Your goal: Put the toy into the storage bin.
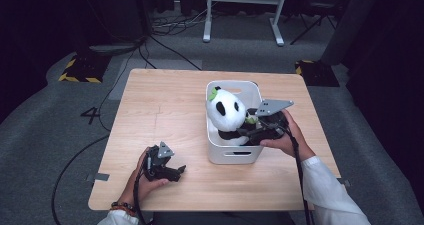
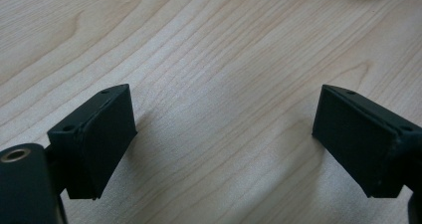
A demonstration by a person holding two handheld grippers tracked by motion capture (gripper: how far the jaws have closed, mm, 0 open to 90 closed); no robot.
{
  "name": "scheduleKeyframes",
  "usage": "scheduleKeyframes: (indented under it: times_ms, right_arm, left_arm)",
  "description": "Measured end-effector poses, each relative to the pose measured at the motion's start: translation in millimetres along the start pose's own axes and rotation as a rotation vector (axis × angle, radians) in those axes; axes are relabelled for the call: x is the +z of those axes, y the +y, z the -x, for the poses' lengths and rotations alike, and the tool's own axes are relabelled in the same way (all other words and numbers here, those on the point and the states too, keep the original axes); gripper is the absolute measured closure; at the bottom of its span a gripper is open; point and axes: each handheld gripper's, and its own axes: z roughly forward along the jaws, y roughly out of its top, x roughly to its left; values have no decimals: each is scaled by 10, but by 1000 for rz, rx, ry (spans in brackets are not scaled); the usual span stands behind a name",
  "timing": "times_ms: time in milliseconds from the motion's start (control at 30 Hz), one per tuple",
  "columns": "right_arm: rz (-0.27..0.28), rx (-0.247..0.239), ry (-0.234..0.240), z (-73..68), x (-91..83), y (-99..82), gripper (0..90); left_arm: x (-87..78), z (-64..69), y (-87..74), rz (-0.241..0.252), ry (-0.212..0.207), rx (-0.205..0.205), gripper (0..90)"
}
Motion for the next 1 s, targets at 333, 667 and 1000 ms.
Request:
scheduleKeyframes:
  times_ms: [333,667,1000]
  right_arm:
    - [3,4,-12,38,-77,-17,237]
    - [1,-3,-31,54,-178,-4,236]
    - [-4,3,-46,99,-272,-52,233]
  left_arm:
    - [0,0,0,0,0,0,99]
    - [0,0,0,0,0,0,99]
    - [0,0,0,0,0,1,99]
